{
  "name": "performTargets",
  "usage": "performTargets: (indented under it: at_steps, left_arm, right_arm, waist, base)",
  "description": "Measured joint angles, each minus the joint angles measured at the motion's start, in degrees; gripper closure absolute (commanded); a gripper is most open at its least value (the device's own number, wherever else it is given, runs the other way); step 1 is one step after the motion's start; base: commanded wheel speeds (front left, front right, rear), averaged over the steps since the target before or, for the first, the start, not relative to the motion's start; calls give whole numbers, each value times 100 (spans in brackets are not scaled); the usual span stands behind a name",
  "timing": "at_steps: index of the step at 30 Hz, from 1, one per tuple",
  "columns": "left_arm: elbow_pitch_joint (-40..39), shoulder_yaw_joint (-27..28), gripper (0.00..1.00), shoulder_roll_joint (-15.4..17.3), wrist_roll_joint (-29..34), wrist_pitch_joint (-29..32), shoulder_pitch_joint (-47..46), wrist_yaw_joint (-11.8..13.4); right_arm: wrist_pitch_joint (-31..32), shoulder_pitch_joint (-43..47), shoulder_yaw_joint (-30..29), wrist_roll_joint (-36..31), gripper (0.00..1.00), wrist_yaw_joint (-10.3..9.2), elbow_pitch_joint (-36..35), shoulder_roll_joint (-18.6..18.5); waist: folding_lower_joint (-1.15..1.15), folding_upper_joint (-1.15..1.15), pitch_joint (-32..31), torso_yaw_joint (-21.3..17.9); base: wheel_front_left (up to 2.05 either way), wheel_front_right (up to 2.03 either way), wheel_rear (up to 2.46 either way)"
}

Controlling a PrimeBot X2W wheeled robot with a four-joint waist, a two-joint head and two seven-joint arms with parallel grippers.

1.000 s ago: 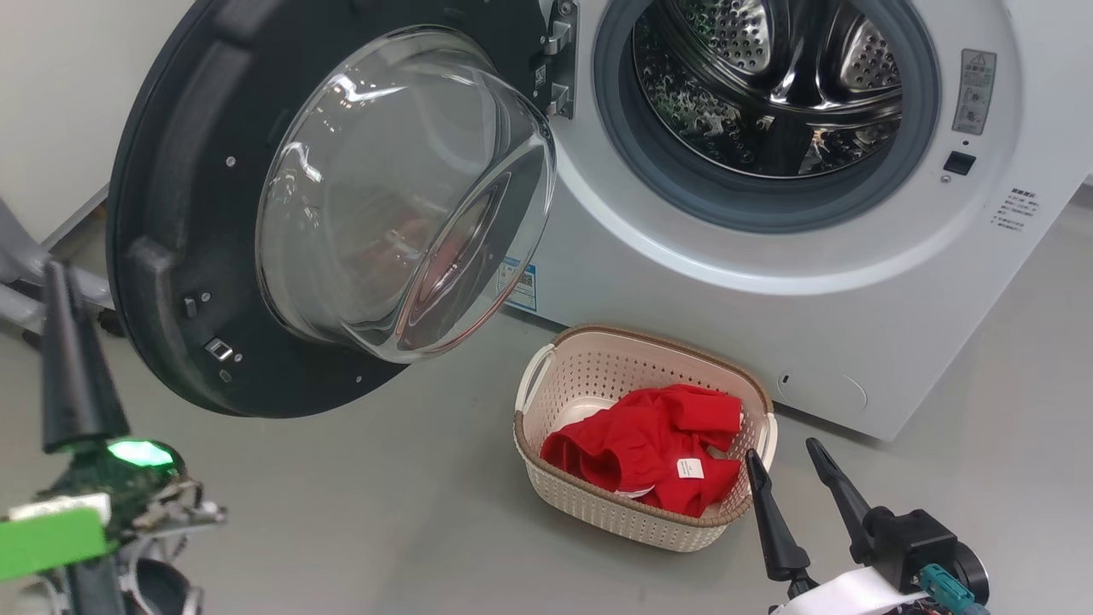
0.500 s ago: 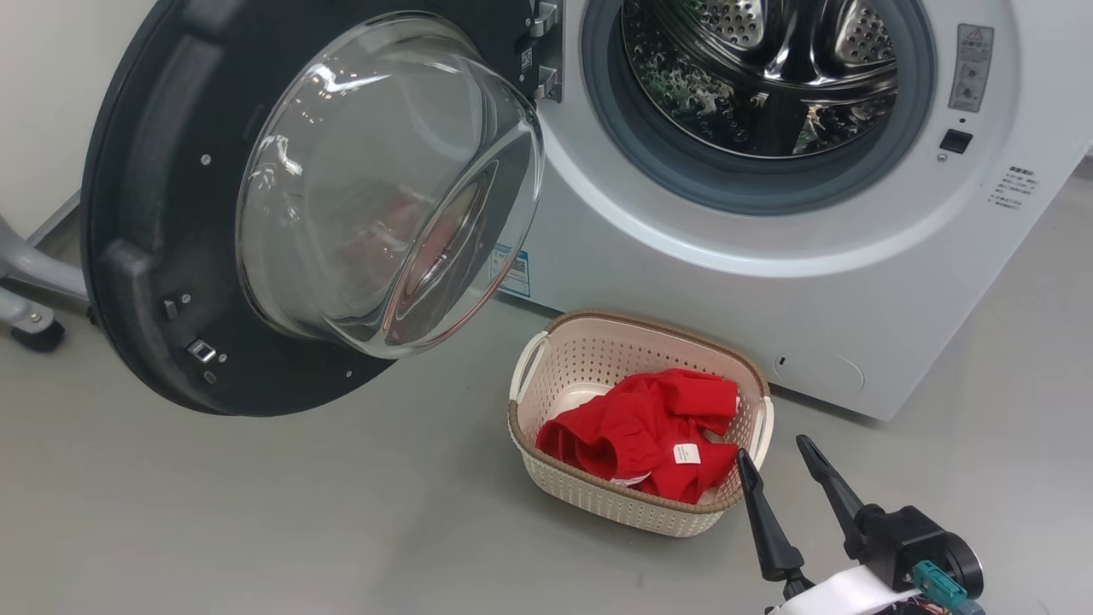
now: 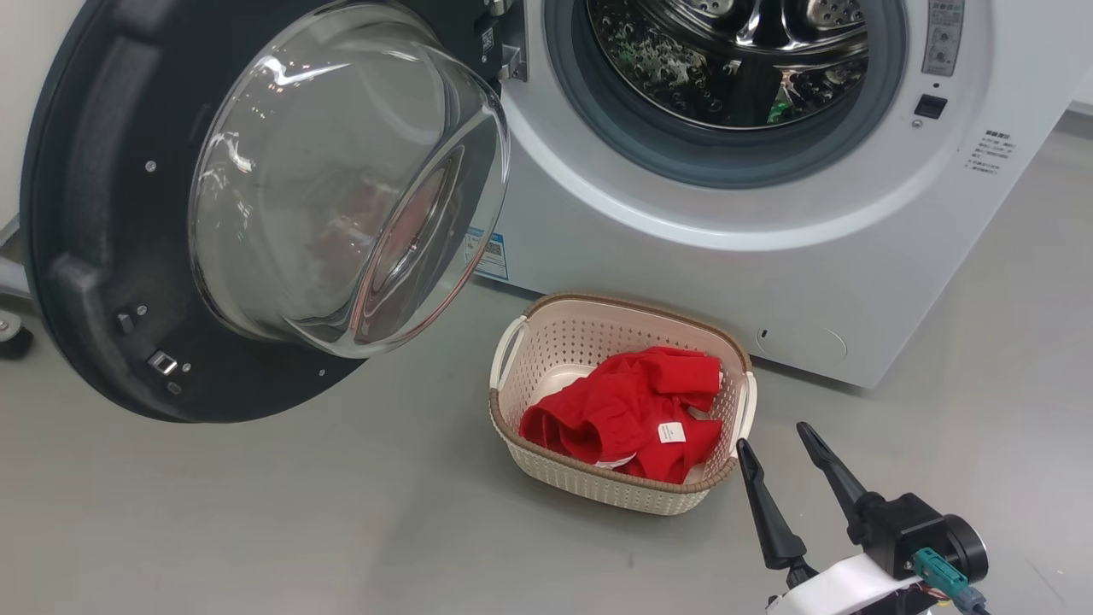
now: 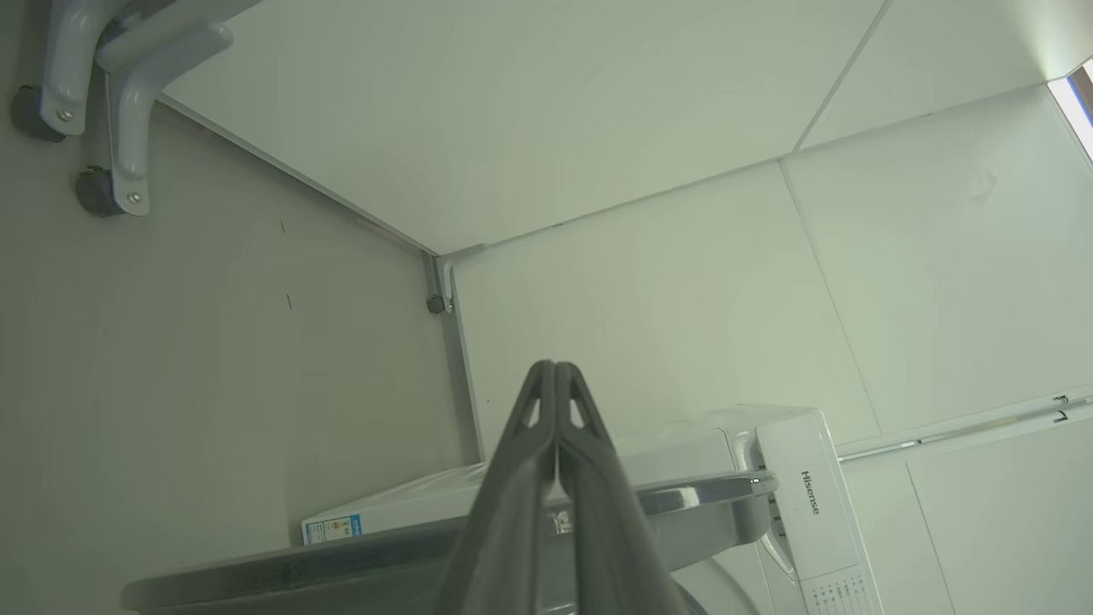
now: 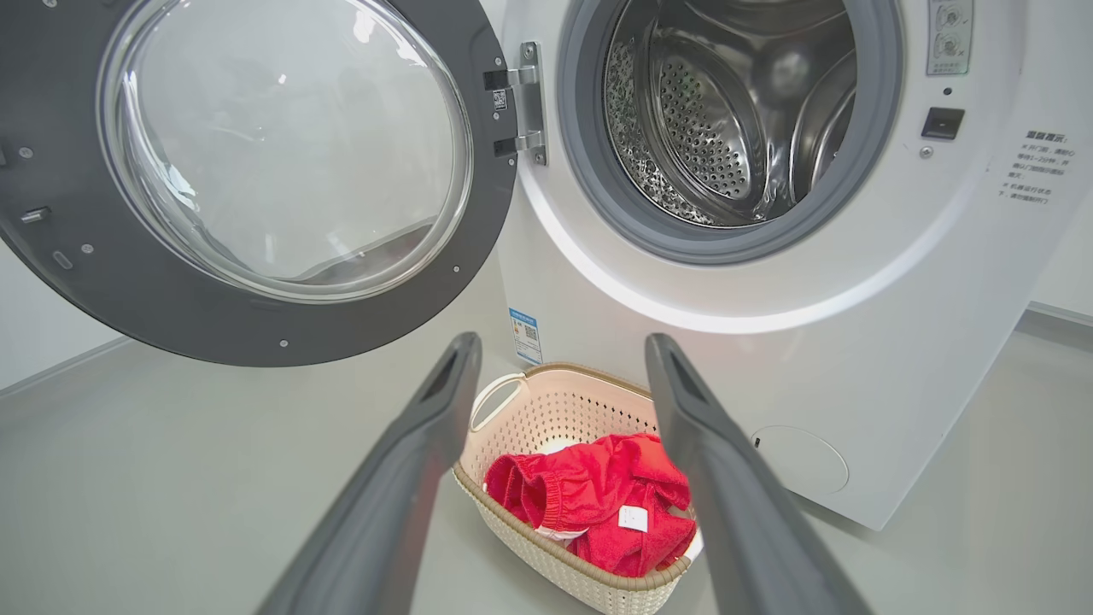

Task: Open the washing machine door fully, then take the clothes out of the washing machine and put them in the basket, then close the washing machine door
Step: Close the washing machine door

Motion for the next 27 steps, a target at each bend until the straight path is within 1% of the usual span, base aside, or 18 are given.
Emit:
performTargets:
  at_steps: [4,8,11,19,27]
  left_arm:
    - [327,-290,100,121,80,255,-98,1]
    - [581,-665,100,214,110,615,-147,2]
    - [766,-843,100,260,138,799,-178,2]
    - [1163,-1072,100,364,199,1105,-421,29]
    - [1206,-1287,100,538,289,1641,-520,45]
  right_arm:
    - [19,-93,11,-26,0,45,-19,-47]
    - [37,-121,24,-27,0,51,-48,-63]
    - [54,-181,26,-27,0,52,-80,-94]
    - [69,-207,-60,-27,0,51,-125,-167]
    - [69,-246,-114,-27,0,43,-186,-193]
  waist:
    - [0,0,73,-83]
    - [0,0,155,-172]
    - [0,0,222,-241]
    - [0,0,416,-346]
    - [0,0,500,-298]
  base:
    - [0,0,0]
    - [0,0,0]
    - [0,0,0]
    - [0,0,0]
    - [0,0,0]
